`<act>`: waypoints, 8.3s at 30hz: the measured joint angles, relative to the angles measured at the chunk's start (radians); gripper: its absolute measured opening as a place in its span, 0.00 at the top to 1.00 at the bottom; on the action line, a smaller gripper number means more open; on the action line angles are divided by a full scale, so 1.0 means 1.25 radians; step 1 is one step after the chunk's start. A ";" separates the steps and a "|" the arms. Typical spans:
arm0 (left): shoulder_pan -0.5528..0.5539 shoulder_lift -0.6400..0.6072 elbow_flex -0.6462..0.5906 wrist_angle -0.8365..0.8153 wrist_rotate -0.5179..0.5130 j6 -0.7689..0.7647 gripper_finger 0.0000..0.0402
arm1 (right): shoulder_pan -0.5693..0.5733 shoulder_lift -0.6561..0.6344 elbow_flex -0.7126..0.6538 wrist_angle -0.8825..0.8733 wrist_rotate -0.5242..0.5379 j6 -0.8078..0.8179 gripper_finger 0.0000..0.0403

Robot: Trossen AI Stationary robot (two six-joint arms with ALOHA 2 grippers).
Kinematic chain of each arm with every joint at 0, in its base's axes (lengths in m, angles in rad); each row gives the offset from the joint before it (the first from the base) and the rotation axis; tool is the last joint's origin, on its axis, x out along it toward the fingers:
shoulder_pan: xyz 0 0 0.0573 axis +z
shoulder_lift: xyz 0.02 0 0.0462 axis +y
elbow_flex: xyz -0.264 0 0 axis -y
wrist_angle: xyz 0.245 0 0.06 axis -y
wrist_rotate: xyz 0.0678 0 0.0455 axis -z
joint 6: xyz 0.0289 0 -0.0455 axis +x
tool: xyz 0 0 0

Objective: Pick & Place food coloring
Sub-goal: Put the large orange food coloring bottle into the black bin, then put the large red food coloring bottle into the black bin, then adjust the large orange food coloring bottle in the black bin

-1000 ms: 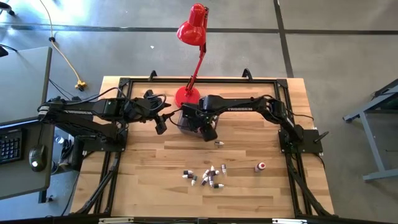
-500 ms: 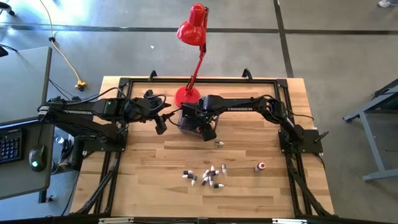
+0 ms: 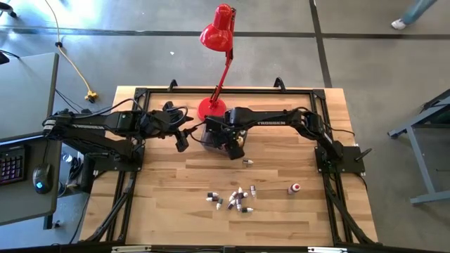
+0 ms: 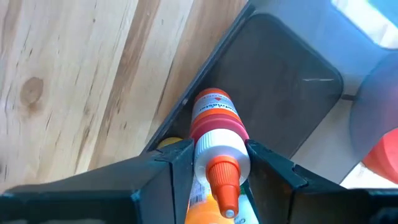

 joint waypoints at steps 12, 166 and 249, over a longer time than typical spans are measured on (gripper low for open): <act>0.000 0.001 0.000 0.000 0.000 0.000 0.53 | -0.002 0.000 0.000 -0.011 -0.019 0.021 0.57; 0.000 0.008 0.000 0.250 0.254 -0.029 0.53 | 0.480 -0.731 -0.779 0.249 0.070 0.835 0.73; 0.000 0.008 0.000 0.124 0.228 -0.026 0.53 | -0.086 -0.143 -0.006 -0.065 0.070 0.042 0.52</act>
